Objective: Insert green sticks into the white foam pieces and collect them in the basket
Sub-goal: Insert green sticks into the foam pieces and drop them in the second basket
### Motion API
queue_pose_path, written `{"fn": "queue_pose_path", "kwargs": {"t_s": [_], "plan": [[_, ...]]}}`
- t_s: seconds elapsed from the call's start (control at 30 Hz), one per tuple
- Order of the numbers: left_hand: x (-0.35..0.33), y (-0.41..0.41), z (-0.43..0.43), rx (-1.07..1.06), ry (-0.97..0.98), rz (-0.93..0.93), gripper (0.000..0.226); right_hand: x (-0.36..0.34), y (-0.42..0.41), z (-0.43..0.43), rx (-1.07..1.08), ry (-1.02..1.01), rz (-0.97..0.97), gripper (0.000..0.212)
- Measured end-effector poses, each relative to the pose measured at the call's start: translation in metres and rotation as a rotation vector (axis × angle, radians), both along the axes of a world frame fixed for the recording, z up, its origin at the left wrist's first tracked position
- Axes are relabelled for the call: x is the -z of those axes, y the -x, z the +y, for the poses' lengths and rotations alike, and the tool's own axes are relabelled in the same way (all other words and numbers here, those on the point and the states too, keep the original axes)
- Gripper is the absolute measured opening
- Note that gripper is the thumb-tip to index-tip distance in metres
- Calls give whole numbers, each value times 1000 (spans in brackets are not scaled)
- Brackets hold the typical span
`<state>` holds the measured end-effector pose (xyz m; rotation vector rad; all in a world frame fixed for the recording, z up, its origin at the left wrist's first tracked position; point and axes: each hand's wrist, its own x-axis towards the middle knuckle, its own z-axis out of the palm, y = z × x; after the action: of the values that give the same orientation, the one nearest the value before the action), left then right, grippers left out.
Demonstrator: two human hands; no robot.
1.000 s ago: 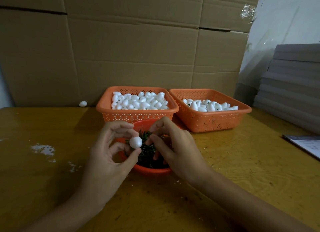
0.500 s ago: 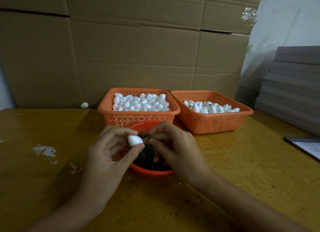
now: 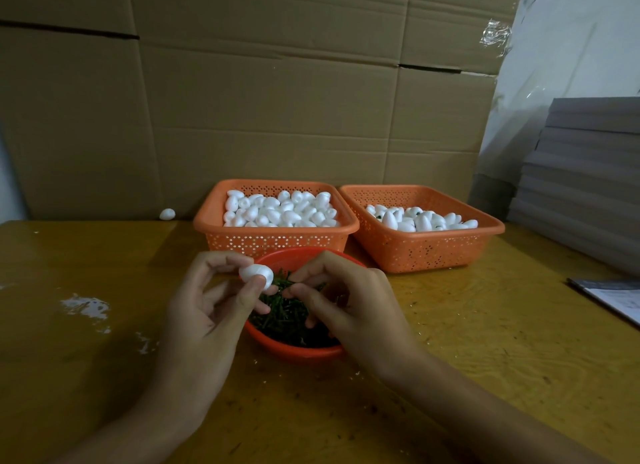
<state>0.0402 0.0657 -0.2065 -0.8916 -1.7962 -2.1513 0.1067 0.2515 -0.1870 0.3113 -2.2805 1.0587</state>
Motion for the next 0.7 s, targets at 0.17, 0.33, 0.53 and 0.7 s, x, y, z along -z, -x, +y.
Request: {"fn": "queue_pose_path", "kwargs": {"t_s": [0.17,0.33,0.53,0.7], "plan": [[0,0,1,11,-2,1,20,0,1,1,-21,-15,32,3],[1,-2,0,35,17,11,26,1,0,-1,-43,-32,40,6],[1,-1,1,4,42,102,36,1,-1,0,-68,-85,41,10],[0,-6,2,18,66,136,36,-8,-2,6,-63,-103,44,8]]}}
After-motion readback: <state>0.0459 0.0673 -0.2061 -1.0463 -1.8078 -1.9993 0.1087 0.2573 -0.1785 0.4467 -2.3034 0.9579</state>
